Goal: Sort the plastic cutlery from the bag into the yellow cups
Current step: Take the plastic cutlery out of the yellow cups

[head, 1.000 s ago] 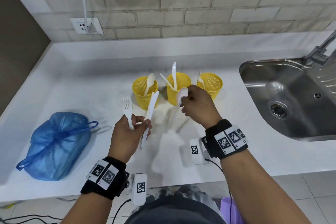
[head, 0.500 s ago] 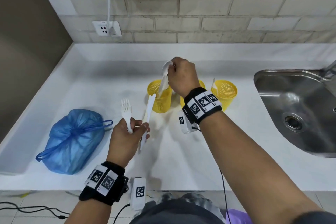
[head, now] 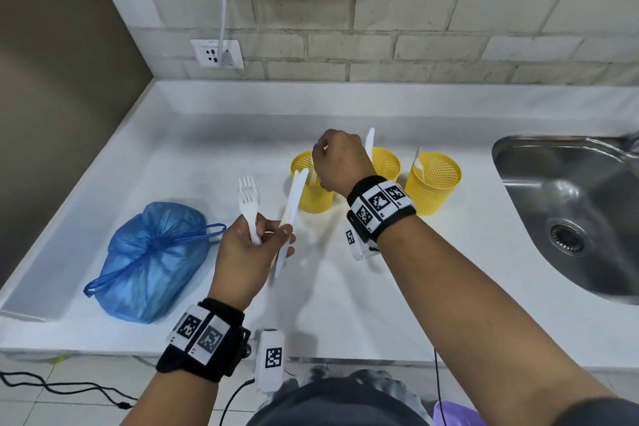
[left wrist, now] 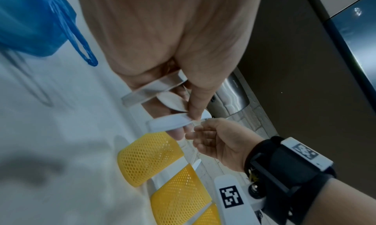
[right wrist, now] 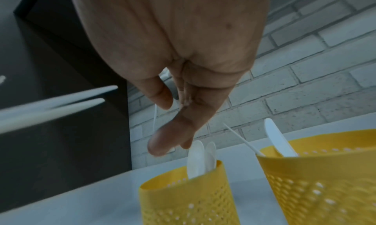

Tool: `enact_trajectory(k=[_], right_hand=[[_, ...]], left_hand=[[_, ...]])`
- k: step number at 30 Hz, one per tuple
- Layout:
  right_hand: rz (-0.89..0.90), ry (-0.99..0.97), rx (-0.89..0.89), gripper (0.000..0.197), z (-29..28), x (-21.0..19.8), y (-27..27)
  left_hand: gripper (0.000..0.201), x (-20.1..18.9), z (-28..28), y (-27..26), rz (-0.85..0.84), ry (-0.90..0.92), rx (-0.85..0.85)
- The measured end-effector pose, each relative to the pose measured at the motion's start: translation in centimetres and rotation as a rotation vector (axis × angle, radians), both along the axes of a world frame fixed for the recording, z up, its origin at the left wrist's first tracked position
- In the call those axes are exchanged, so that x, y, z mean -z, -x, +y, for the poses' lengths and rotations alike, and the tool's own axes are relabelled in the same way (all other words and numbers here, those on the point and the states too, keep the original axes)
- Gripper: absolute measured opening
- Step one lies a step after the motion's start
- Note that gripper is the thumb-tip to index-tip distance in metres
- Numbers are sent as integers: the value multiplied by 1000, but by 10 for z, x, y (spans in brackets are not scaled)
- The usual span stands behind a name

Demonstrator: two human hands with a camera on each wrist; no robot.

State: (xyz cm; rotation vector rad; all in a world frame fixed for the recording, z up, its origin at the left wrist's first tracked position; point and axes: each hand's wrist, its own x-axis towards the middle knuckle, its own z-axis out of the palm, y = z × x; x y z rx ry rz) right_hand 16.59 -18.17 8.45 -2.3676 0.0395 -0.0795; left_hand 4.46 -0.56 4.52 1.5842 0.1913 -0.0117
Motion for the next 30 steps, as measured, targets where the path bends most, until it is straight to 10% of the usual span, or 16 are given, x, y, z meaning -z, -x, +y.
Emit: enact_trajectory(k=[12,20,30], right_hand=[[160,-682,0,14,-35,1,77],[11,-599,113,8,-69,2,81],[-69,-415,63,19,-116,2,78]], left_hand=[[23,-13,-44,-18,-72,-14,123],[6,-13,-86,-28,-78,-114,377],[32,-23,-137,-36,-148,-259,547]])
